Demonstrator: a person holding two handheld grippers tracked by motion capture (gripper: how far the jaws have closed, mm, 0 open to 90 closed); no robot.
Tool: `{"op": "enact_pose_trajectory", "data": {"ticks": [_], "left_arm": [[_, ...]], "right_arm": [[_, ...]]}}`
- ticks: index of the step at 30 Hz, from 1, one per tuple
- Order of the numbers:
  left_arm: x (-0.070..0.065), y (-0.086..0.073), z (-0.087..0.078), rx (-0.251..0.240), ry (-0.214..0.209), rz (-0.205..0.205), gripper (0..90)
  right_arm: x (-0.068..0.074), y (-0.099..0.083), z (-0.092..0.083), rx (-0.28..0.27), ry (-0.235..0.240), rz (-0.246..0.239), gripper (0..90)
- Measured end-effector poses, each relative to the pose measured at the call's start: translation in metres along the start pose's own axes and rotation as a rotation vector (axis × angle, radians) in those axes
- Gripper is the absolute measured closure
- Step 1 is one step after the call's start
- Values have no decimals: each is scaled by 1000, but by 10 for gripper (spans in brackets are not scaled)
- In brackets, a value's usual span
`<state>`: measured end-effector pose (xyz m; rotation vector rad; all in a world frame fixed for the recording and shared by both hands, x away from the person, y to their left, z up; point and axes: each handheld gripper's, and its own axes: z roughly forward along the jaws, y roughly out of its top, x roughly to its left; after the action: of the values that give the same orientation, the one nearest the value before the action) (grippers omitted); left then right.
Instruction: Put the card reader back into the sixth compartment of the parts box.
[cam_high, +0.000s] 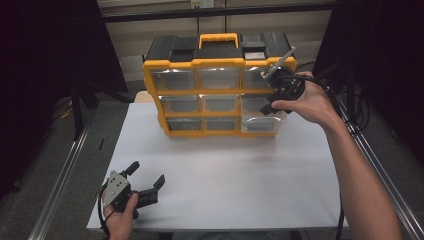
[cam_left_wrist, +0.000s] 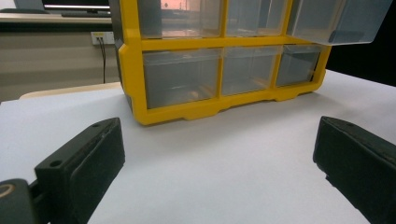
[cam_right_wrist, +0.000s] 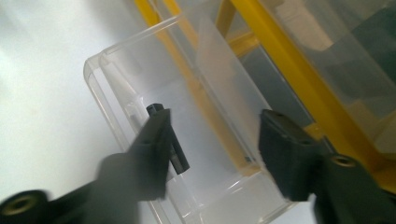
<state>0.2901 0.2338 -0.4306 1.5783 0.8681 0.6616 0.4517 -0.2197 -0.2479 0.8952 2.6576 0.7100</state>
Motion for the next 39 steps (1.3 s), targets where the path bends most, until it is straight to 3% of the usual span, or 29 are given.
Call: {"op": "enact_pose_trajectory", "data": {"ticks": [4,7,8,15,20,24,28,34,36,39], "left_arm": [[0,0,0,1,3,1,23],[0,0,0,0,7,-4,23],[0,0,1,0,10,-8,23],[-1,0,5,8,13,-4,23],[-1,0,5,7,13,-3,23],[0,-1,4,5,13,-6,23],[0,0,3,-2,11,-6,23],[0,0,1,-4,6,-6,23],[1,0,0,-2,7,-1,23],[0,0,0,-4,6,1,23]], "right_arm": [[0,-2,-4,-37,-28,19,306],[0,-4,-6,-60,-34,27,275],[-1,-8,-8,-93,-52,53,204],[-1,-24,-10,-200,-90,111,113],[1,-33,-12,-236,-124,155,119],[2,-39,-14,-304,-126,181,90],[8,-43,-16,-362,-177,196,48],[15,-57,-19,-463,-193,228,32],[18,-63,-17,-493,-222,266,35],[26,-72,-11,-527,-321,254,46]]}}
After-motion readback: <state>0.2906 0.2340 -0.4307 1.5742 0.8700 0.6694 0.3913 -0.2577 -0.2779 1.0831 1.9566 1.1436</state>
